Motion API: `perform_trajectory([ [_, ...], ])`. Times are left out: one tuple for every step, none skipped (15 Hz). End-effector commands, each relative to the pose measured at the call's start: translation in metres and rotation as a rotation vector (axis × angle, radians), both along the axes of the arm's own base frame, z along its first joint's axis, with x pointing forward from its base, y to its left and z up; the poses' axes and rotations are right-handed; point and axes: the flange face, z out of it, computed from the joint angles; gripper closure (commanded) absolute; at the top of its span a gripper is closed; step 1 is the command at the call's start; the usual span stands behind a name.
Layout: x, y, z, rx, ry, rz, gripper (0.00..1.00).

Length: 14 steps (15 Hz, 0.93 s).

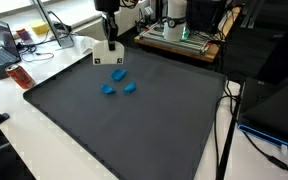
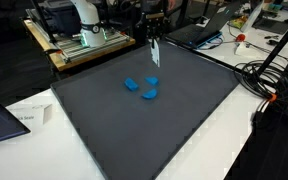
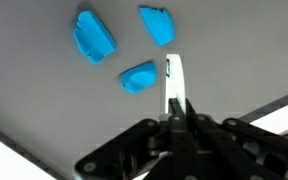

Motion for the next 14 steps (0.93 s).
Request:
perform_trajectory([
  [0.012, 0.015, -0.002, -0.075, -0.003, -0.042, 0.99],
  [0.014, 0.02, -0.004, -0.098, -0.002, -0.052, 0.99],
  [0.016, 0.026, -0.004, -0.118, -0.003, -0.056, 0.99],
  [0.017, 0.031, -0.005, -0.125, 0.002, -0.046, 0.99],
  [0.017, 0.037, -0.006, -0.126, 0.013, -0.031, 0.99],
  [0.018, 0.042, -0.007, -0.124, 0.026, -0.015, 0.99],
  [0.017, 0.046, -0.008, -0.117, 0.044, 0.003, 0.99],
  [0.017, 0.049, -0.008, -0.115, 0.059, 0.015, 0.99],
  [0.017, 0.052, -0.009, -0.116, 0.076, 0.023, 0.99],
  [0.017, 0.054, -0.009, -0.119, 0.086, 0.032, 0.99],
  [0.017, 0.056, -0.01, -0.123, 0.098, 0.043, 0.99],
  [0.017, 0.058, -0.01, -0.116, 0.112, 0.065, 0.99],
  [0.018, 0.059, -0.011, -0.113, 0.125, 0.077, 0.99],
  [0.018, 0.061, -0.013, -0.102, 0.142, 0.097, 0.99],
])
